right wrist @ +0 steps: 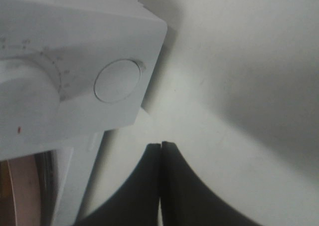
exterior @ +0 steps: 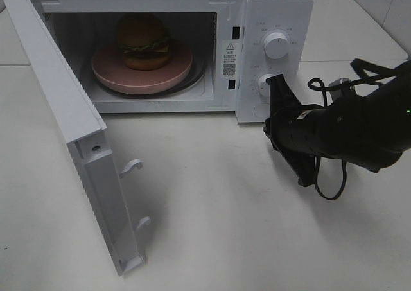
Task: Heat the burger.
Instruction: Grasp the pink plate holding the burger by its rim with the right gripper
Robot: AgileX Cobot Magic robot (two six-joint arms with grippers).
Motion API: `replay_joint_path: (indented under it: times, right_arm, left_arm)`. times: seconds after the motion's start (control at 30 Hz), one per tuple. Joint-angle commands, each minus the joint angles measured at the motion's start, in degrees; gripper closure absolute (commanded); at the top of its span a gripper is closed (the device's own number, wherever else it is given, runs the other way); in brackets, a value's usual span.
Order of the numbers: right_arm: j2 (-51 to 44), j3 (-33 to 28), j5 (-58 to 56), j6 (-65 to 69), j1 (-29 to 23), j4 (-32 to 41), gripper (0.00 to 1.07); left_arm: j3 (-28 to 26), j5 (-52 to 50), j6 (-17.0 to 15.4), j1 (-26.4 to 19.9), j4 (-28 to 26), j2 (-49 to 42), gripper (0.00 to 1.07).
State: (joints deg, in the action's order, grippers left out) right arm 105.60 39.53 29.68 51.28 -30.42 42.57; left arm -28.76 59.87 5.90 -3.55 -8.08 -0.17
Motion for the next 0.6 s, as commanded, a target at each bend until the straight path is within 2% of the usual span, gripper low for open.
replay_joint_path:
  times: [0.03, 0.2, 0.23, 0.3, 0.33, 0.37, 0.43, 0.47, 0.53, 0.57, 0.6]
  right_arm:
    - [-4.93, -1.66, -7.33, -10.14, 0.34, -1.43, 1.06]
    - [-7.79, -1.66, -15.13, -19.65, 0.34, -5.79, 1.06]
    - [-9.11, -1.32, -20.0, -24.12, 0.92, -8.54, 1.06]
    - [-9.74, -0.92, -22.46, -25.78, 1.38, -9.91, 1.06]
    - [-10.77, 0.23, -29.68, -29.51, 2.41, -14.04, 1.06]
    - [-10.77, 0.23, -29.68, -29.51, 2.41, -14.04, 1.06]
    - [-12.32, 3.21, -40.91, -36.21, 4.24, -20.63, 1.04]
    - [-12.32, 3.21, -40.91, -36.21, 4.24, -20.63, 1.04]
    - [-13.46, 7.16, -51.74, -42.46, 5.1, -25.38, 1.04]
    - [-13.46, 7.16, -51.74, -42.46, 5.1, -25.38, 1.04]
    - [-13.58, 9.74, -58.79, -46.81, 5.16, -27.5, 1.03]
  left_arm:
    - [0.34, -0.46, -0.46, -0.06, -0.52, -1.26, 0.09]
    - [0.34, -0.46, -0.46, -0.06, -0.52, -1.26, 0.09]
    - [0.34, -0.46, -0.46, -0.06, -0.52, -1.26, 0.09]
    - [0.34, -0.46, -0.46, -0.06, -0.52, -1.26, 0.09]
    - [0.34, -0.46, -0.46, -0.06, -0.52, -1.26, 0.09]
    - [0.34, -0.46, -0.46, -0.06, -0.52, -1.26, 0.09]
    - [0.34, -0.46, -0.46, -0.06, -0.52, -1.26, 0.09]
    - [0.34, -0.46, -0.46, -0.06, -0.52, -1.26, 0.09]
    - [0.34, -0.46, -0.46, -0.06, -0.52, -1.26, 0.09]
    - [0.34, -0.46, -0.46, -0.06, -0.52, -1.26, 0.09]
    - [0.34, -0.46, -0.46, -0.06, -0.52, -1.26, 0.09]
